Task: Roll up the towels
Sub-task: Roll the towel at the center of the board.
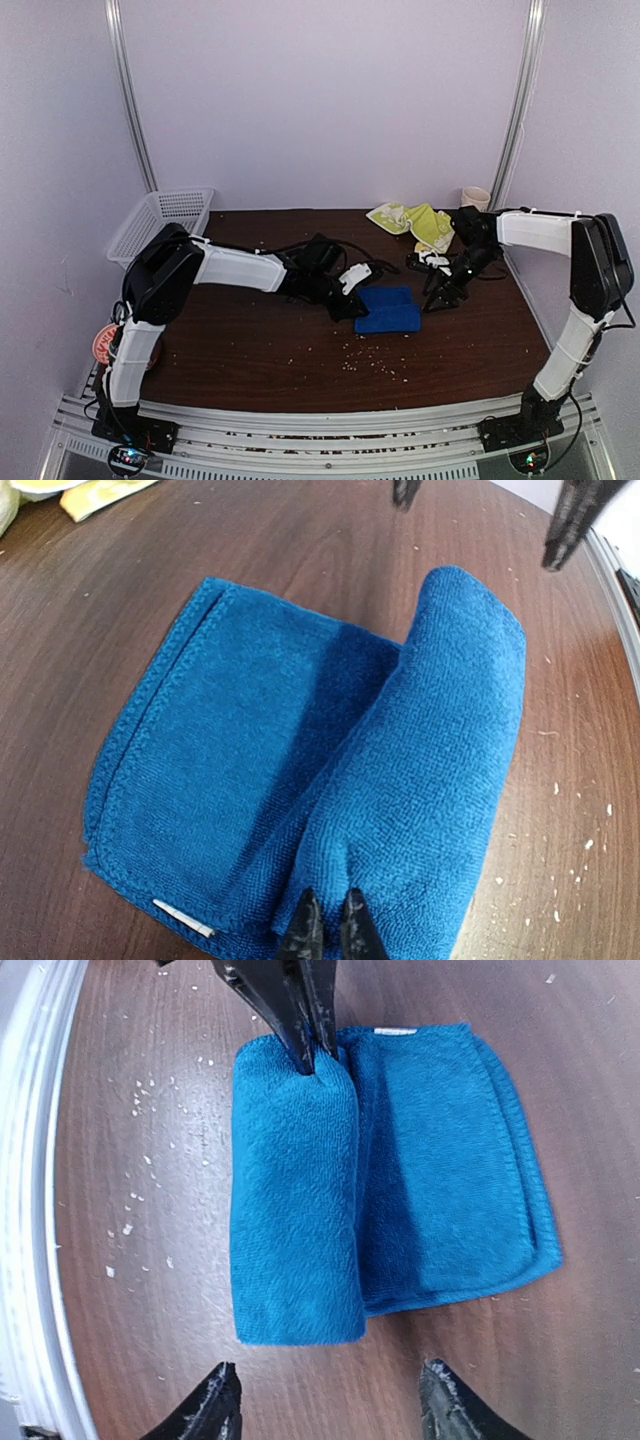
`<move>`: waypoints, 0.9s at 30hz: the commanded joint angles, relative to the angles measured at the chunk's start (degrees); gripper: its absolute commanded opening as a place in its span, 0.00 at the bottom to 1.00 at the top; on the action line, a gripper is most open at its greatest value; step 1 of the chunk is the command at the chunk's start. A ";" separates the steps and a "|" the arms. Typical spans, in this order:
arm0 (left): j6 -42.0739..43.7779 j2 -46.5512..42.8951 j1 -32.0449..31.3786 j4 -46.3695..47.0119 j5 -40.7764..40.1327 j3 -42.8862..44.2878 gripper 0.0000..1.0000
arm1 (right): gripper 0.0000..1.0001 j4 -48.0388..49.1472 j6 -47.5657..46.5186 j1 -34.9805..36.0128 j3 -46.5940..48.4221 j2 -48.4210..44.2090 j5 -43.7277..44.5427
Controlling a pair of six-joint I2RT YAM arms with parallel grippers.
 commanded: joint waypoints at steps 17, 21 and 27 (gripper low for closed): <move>-4.26 -0.65 0.60 -1.52 -5.06 -4.58 0.00 | 0.85 48.51 -11.83 12.76 -34.86 -21.61 12.44; -4.11 -1.00 0.60 -1.48 -5.34 -4.80 0.00 | 0.85 56.21 -9.00 15.18 -37.37 -20.57 17.41; -4.10 -1.10 0.60 -1.29 -5.42 -5.16 0.00 | 0.77 57.19 -8.09 16.21 -36.51 -17.01 20.32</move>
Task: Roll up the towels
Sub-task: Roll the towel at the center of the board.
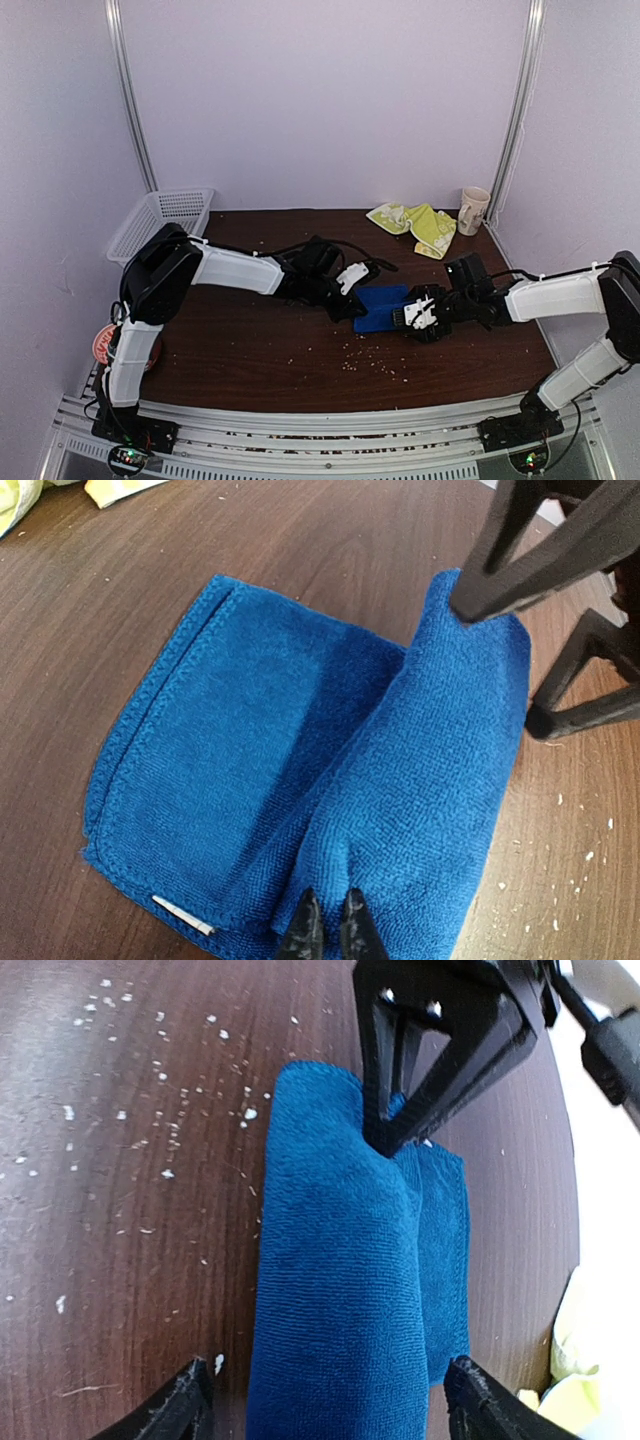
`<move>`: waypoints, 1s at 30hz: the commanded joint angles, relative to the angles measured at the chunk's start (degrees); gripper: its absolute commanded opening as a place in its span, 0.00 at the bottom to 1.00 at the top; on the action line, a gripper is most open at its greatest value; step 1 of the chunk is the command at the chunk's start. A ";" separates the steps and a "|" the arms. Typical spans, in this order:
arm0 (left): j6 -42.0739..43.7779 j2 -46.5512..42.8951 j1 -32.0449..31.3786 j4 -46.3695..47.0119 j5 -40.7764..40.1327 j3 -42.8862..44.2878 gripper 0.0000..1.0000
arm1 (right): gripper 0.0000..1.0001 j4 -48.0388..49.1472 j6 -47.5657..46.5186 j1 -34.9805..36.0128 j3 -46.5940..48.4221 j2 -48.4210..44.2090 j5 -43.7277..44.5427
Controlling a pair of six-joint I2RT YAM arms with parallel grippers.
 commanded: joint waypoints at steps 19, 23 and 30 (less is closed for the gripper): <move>0.59 -5.18 0.92 -1.89 -5.93 -6.82 0.27 | 0.12 -10.31 2.58 0.56 8.66 9.17 -1.14; 1.83 -9.59 1.18 -0.43 -7.71 -10.07 0.53 | 0.11 -14.92 2.40 0.56 11.27 11.17 -2.99; 7.50 -19.18 1.19 5.76 -8.60 -18.96 0.77 | 0.10 -24.22 6.37 0.11 18.09 15.55 -6.69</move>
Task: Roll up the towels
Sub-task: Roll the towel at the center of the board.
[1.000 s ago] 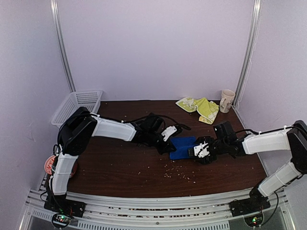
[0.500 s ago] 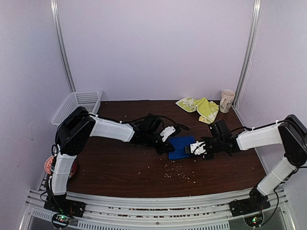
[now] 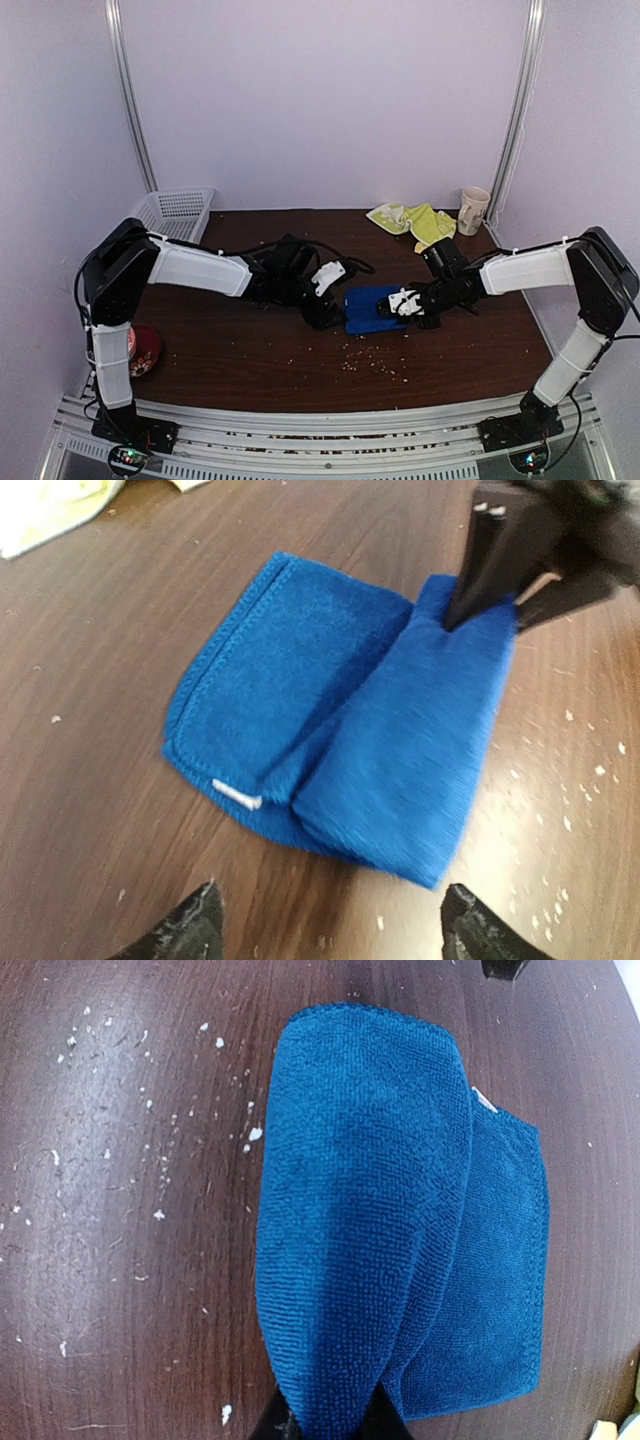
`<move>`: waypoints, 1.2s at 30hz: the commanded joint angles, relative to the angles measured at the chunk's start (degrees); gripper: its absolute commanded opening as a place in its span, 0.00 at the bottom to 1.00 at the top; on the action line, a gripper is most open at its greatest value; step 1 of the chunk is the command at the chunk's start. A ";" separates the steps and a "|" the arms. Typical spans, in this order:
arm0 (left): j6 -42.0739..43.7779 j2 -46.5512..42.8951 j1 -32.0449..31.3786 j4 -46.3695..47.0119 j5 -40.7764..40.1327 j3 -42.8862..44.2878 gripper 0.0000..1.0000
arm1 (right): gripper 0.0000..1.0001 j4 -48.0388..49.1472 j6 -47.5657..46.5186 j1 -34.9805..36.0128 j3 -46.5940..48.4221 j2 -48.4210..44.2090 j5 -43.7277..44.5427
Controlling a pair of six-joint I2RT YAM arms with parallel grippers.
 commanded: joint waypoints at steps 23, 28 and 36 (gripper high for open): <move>34.15 1.77 -4.84 6.60 -2.13 1.74 0.66 | 0.13 -49.54 7.30 -4.37 33.97 28.12 -15.72; 36.14 4.75 -5.83 6.63 -6.24 4.58 0.63 | 0.13 -54.20 5.68 -4.68 36.64 30.68 -17.08; 38.78 6.94 -6.49 5.98 -7.64 5.56 0.64 | 0.14 -57.70 3.77 -5.55 38.58 32.00 -17.78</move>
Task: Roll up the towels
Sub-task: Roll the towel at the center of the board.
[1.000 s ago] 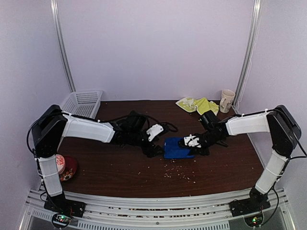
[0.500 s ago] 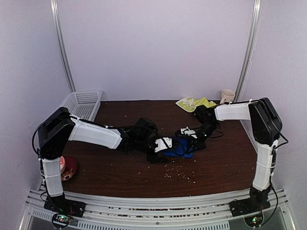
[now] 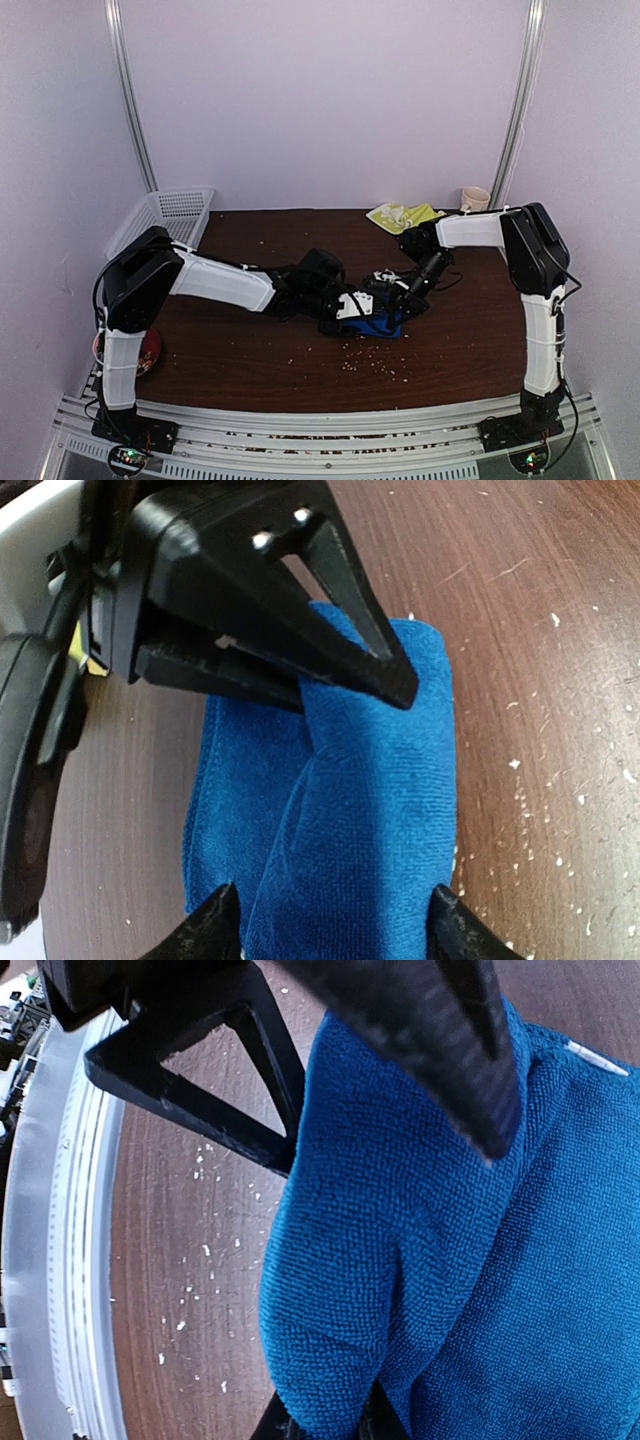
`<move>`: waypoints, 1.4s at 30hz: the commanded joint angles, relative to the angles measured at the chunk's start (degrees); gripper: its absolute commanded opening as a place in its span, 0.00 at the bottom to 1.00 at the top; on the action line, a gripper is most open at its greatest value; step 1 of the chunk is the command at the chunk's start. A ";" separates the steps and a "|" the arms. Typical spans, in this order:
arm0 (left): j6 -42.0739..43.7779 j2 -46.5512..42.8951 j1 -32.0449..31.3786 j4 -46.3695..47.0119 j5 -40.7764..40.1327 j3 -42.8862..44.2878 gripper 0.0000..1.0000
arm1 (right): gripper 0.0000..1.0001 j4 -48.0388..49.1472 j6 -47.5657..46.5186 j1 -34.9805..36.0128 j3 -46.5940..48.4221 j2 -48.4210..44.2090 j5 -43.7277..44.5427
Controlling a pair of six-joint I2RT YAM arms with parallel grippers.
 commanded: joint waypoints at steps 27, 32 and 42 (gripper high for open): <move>-7.88 6.61 -0.75 -24.93 11.24 17.91 0.00 | 1.00 33.72 3.81 -4.18 -27.43 -30.24 18.15; -12.42 9.84 -0.29 -26.86 12.54 20.80 0.00 | 1.00 52.93 7.91 -5.06 -37.93 -40.49 25.02; -18.59 16.09 3.43 -33.11 20.18 27.70 0.00 | 1.00 49.39 -2.09 -6.56 -39.73 -44.01 22.14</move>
